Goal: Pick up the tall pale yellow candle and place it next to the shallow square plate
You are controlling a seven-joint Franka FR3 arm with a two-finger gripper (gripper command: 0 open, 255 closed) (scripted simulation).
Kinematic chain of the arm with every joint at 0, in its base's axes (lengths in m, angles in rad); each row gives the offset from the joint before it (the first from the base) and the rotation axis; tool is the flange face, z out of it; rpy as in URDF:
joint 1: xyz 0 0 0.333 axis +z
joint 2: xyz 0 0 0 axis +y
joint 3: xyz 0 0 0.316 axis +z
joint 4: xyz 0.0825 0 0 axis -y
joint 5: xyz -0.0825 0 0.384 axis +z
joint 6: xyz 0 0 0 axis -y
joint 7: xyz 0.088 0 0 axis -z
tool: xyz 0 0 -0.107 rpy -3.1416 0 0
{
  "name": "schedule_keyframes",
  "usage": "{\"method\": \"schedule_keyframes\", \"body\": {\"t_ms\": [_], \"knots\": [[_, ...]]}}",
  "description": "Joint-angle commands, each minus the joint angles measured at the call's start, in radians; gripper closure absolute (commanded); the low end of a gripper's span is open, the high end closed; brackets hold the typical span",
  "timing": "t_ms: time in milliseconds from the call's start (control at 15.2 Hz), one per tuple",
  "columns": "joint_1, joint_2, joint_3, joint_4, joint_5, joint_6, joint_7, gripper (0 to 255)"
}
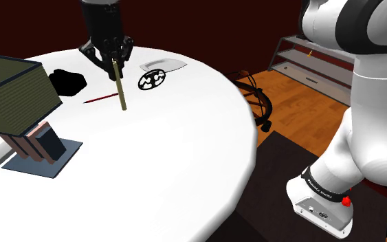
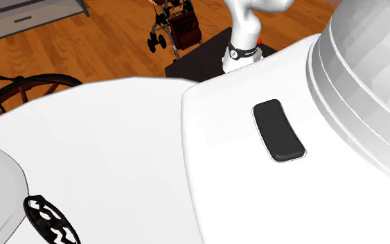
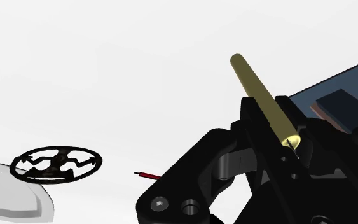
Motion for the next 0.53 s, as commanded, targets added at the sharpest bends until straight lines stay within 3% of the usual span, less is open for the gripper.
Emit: {"method": "schedule_keyframes", "body": {"t_ms": [0,462], "knots": [[0.006,0.010,-0.001,0.046,-0.003,-0.036,-0.002,255],[0.043,0.076,-0.006,0.252,-0.022,-0.176,-0.007,255]]}}
